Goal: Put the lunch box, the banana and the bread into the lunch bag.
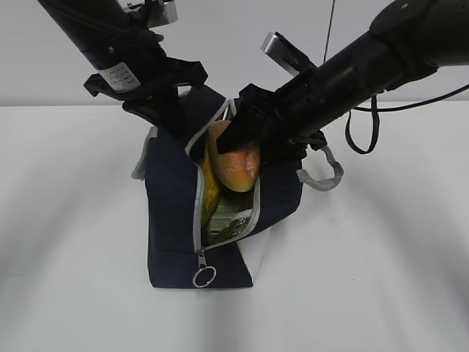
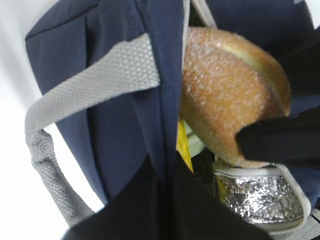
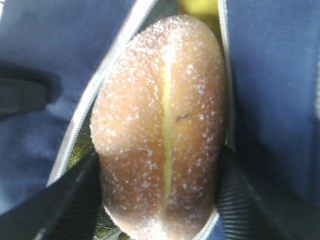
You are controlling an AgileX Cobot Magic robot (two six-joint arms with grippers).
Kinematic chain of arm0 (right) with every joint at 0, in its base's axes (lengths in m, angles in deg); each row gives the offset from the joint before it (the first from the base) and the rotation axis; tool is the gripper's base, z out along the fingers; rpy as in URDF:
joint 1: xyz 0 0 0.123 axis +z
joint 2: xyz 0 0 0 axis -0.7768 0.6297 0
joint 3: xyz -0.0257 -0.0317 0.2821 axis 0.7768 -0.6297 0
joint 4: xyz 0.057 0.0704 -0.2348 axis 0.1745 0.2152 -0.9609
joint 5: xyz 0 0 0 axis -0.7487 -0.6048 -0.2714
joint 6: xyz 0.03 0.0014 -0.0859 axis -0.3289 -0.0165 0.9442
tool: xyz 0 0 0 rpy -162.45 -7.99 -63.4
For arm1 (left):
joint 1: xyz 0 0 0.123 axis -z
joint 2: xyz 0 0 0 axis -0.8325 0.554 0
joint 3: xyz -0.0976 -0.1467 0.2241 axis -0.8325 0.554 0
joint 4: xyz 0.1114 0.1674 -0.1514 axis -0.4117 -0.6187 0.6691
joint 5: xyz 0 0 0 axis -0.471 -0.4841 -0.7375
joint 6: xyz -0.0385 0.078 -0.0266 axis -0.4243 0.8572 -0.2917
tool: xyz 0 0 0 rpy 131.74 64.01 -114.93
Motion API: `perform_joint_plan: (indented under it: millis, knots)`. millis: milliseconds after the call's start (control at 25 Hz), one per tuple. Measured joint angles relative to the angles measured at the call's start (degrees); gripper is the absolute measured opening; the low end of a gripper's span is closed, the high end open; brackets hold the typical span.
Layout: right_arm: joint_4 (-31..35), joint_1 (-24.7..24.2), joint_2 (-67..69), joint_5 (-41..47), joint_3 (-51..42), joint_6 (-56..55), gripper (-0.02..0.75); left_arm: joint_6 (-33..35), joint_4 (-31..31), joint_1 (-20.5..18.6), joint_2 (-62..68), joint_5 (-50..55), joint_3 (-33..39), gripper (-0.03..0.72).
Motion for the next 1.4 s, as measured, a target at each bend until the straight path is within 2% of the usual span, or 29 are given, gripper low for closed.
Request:
perform_joint_plan:
  millis: [200, 320, 520, 720, 840, 1120, 1400]
  knots:
    - [1.14, 1.40, 0.10, 0.11, 0.00, 0.10, 0.625, 0.00, 0.00, 0.00, 0.00, -0.19, 0.00, -0.001]
    - [1.24, 1.16, 0.10, 0.34, 0.29, 0.23, 0.659, 0.00, 0.00, 0.00, 0.00, -0.19, 0.00, -0.001]
    - [-0.87, -0.74, 0.10, 5.80, 3.80, 0.35, 0.651, 0.00, 0.00, 0.00, 0.00, -0.33, 0.00, -0.001]
    - [-3.09, -3.33, 0.10, 13.01, 10.00, -0.81, 0.583, 0.00, 0.00, 0.00, 0.00, -0.33, 0.00, -0.001]
    - [-4.02, -4.59, -0.41, 13.67, 11.32, -3.15, 0.573, 0.00, 0.00, 0.00, 0.00, -0.33, 0.00, -0.001]
    - [-16.90, -5.12, -3.10, 13.38, 11.54, -11.23, 0.571, 0.00, 0.00, 0.00, 0.00, -0.33, 0.00, -0.001]
    - [-16.14, -5.12, -0.47, 13.26, 11.54, -12.08, 0.568, 0.00, 0.00, 0.00, 0.00, -0.33, 0.00, -0.001]
